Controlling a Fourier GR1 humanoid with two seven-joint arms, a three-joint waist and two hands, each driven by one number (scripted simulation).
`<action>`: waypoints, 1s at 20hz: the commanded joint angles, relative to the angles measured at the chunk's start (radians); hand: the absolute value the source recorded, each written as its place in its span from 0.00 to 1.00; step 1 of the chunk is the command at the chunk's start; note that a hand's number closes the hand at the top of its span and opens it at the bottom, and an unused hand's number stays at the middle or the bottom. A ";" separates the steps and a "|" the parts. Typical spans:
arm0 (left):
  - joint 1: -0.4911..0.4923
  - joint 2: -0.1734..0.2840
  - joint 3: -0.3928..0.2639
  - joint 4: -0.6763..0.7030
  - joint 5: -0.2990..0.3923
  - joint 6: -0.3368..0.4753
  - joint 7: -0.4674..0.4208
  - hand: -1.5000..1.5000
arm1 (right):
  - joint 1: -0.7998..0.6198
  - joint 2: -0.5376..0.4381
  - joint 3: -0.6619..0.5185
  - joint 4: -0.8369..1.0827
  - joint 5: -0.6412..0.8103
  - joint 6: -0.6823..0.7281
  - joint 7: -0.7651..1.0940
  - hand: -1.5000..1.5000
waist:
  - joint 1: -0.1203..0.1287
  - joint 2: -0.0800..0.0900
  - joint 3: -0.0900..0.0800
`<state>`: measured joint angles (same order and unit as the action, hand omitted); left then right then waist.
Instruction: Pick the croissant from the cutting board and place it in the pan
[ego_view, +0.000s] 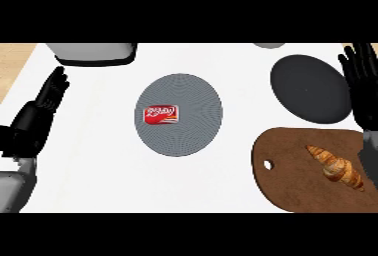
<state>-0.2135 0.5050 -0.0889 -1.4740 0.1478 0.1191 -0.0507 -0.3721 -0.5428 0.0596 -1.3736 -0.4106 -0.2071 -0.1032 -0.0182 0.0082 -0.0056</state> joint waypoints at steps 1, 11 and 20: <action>0.002 -0.024 -0.003 0.031 -0.024 -0.020 -0.011 0.50 | 0.000 -0.029 -0.015 0.115 -0.004 0.143 -0.018 0.00 | 0.022 -0.006 0.006; -0.019 -0.106 -0.131 0.002 0.014 -0.055 0.163 0.50 | 0.118 -0.245 0.186 0.414 0.322 0.359 -0.350 1.00 | 0.033 0.009 0.012; 0.016 -0.108 -0.140 -0.079 -0.004 -0.068 0.209 0.50 | -0.014 -0.361 0.298 0.581 0.542 0.517 -0.447 0.00 | 0.045 -0.005 0.006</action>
<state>-0.2034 0.3941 -0.2237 -1.5323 0.1426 0.0675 0.1442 -0.3364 -0.8295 0.2950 -0.8089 0.0210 0.2682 -0.5585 0.0226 0.0070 0.0020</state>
